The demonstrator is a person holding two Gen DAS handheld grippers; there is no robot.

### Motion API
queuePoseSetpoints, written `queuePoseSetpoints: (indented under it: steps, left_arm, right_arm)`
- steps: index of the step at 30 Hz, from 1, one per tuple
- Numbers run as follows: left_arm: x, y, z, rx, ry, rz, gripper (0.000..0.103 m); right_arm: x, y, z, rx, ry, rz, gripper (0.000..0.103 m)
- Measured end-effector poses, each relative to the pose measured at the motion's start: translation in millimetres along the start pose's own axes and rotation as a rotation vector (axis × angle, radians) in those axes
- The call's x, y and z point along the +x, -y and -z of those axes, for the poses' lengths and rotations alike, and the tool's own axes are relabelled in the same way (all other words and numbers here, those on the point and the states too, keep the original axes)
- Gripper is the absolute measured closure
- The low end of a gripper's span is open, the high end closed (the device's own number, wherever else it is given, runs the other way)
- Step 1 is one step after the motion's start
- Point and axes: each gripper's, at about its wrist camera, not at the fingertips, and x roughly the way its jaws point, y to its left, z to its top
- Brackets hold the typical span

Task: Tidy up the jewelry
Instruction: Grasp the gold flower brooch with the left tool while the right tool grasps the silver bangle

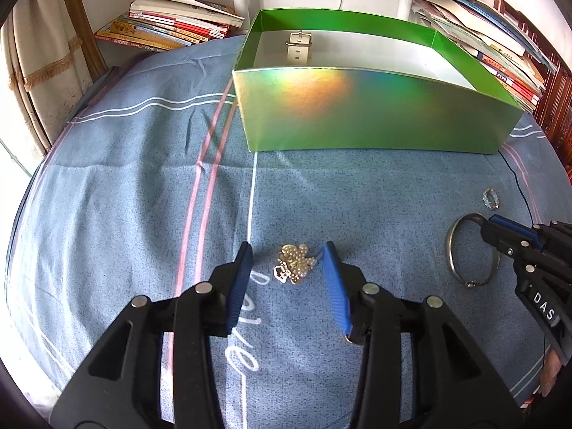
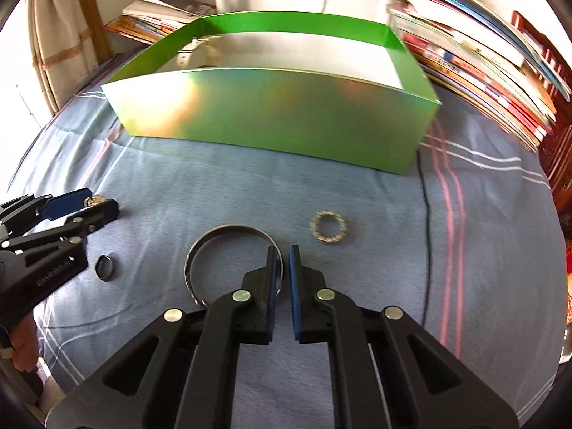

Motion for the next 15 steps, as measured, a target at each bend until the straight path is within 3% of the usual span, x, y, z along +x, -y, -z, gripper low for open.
queuePoseSetpoints:
  steps: [5, 10, 15]
  left_arm:
    - [0.3, -5.0, -1.6, -0.011, -0.008, 0.035, 0.061]
    - [-4.3, -2.4, -2.0, 0.007, 0.010, 0.055, 0.057]
    - [-8.1, -2.8, 2.7, 0.033, 0.018, 0.061, 0.054]
  right_arm:
    - [-2.2, 0.3, 4.2, 0.002, 0.001, -0.012, 0.093]
    - [-2.8, -2.0, 4.9, 0.003, 0.012, -0.030, 0.084]
    - [-0.3, -2.2, 0.7, 0.009, 0.021, -0.027, 0.084]
